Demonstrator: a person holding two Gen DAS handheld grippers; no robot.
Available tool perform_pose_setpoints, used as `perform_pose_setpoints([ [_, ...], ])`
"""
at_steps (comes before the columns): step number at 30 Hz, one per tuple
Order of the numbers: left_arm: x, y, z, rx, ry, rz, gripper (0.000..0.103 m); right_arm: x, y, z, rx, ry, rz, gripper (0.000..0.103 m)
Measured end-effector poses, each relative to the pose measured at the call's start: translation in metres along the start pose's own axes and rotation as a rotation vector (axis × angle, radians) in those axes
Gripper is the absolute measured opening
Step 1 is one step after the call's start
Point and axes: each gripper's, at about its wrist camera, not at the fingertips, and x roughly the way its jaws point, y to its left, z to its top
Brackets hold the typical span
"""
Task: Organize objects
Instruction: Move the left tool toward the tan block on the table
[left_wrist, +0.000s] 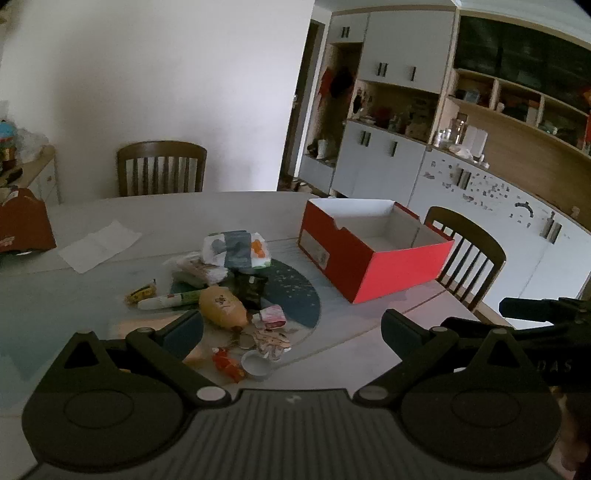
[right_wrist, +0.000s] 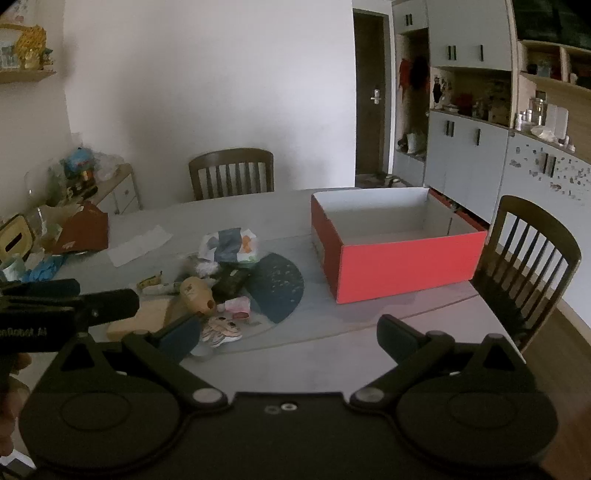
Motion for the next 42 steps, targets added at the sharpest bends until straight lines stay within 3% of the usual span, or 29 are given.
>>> perform_pose_setpoints([
  [13,0.02,0.024,0.001,-0.031,0.035,0.071,0.103,0.03,0.013,0.003,-0.056,0.051,0.051,0.102],
  [20,0.045,0.048,-0.006,-0.053,0.099,0.128,0.103,0.056,0.016,-0.003,-0.086,0.108,0.07,0.1],
  [28,0.08,0.082,-0.016,-0.015,0.156,0.244,0.103,0.083,0.02,-0.007,-0.129,0.149,0.081,0.099],
  [35,0.112,0.103,-0.025,0.184,0.231,0.159,0.103,0.103,0.024,-0.005,-0.166,0.177,0.099,0.099],
  [42,0.123,0.121,-0.023,0.343,0.22,0.114,0.103,0.127,0.028,0.0,-0.181,0.204,0.109,0.099],
])
